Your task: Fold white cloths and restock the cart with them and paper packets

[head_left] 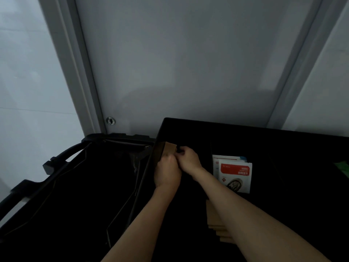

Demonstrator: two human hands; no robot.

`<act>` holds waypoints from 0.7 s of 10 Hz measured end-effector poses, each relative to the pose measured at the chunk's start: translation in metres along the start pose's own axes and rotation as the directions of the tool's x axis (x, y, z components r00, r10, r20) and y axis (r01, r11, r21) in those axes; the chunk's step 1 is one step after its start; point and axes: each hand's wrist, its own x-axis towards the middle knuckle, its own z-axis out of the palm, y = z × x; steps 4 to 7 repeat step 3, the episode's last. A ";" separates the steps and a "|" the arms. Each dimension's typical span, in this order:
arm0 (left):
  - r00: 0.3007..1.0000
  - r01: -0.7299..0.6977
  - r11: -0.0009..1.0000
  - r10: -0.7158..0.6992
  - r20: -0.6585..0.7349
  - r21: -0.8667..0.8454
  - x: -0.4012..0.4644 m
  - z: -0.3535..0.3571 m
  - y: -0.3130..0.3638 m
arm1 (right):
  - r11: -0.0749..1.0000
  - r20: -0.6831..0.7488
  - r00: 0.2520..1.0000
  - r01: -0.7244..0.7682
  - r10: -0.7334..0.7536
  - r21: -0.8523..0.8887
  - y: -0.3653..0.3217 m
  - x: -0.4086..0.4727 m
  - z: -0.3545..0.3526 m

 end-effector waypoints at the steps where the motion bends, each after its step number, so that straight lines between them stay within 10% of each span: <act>1: 0.986 -0.038 0.941 -0.020 -0.168 -0.335 -0.015 -0.011 0.004 | 0.997 -0.042 0.999 0.014 -0.011 0.079 -0.008 -0.018 -0.013; 3: 0.996 0.030 0.680 -0.085 -0.038 -0.733 -0.061 -0.040 0.037 | 0.912 -0.003 0.993 0.113 -0.121 0.394 -0.011 -0.079 -0.052; 7: 0.996 0.030 0.680 -0.085 -0.038 -0.733 -0.061 -0.040 0.037 | 0.912 -0.003 0.993 0.113 -0.121 0.394 -0.011 -0.079 -0.052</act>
